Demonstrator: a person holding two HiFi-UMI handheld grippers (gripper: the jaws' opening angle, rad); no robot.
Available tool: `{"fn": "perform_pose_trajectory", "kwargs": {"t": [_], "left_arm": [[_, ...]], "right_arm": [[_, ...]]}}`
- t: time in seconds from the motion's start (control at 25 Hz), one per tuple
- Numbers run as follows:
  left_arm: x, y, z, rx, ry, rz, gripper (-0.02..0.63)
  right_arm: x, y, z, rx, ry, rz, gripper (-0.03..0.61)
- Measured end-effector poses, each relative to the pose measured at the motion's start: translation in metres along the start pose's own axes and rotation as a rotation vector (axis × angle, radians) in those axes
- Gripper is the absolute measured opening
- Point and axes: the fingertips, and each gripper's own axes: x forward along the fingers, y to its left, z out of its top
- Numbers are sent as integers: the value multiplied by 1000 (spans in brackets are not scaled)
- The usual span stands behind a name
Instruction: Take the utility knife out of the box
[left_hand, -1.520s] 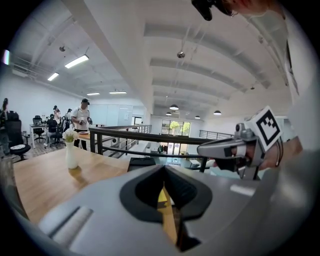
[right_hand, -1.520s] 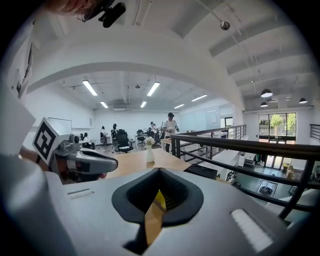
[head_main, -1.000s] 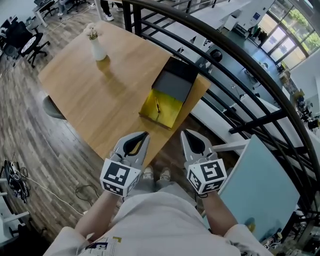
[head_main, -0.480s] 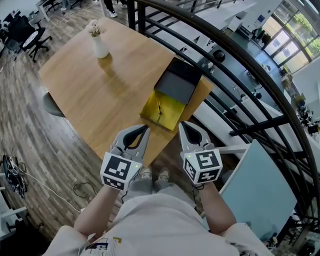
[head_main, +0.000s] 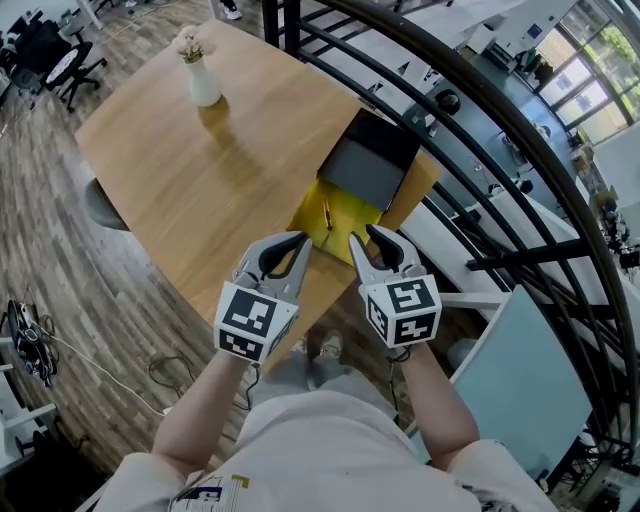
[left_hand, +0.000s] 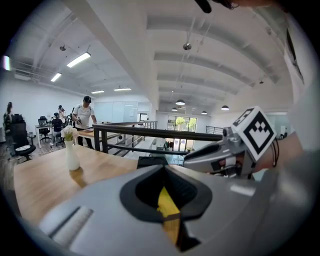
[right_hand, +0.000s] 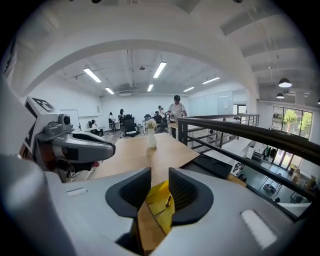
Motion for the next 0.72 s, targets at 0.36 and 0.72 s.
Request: {"fn": "perform_pose_trajectory", "kwargs": {"t": [0.36, 0.72], "left_arm": [[27, 26, -46, -58, 95, 6, 2], [58, 59, -82, -83, 159, 37, 2]], "right_arm": [[84, -9, -43, 9, 154, 59, 135], [153, -17, -100, 1, 321, 67, 163]]}}
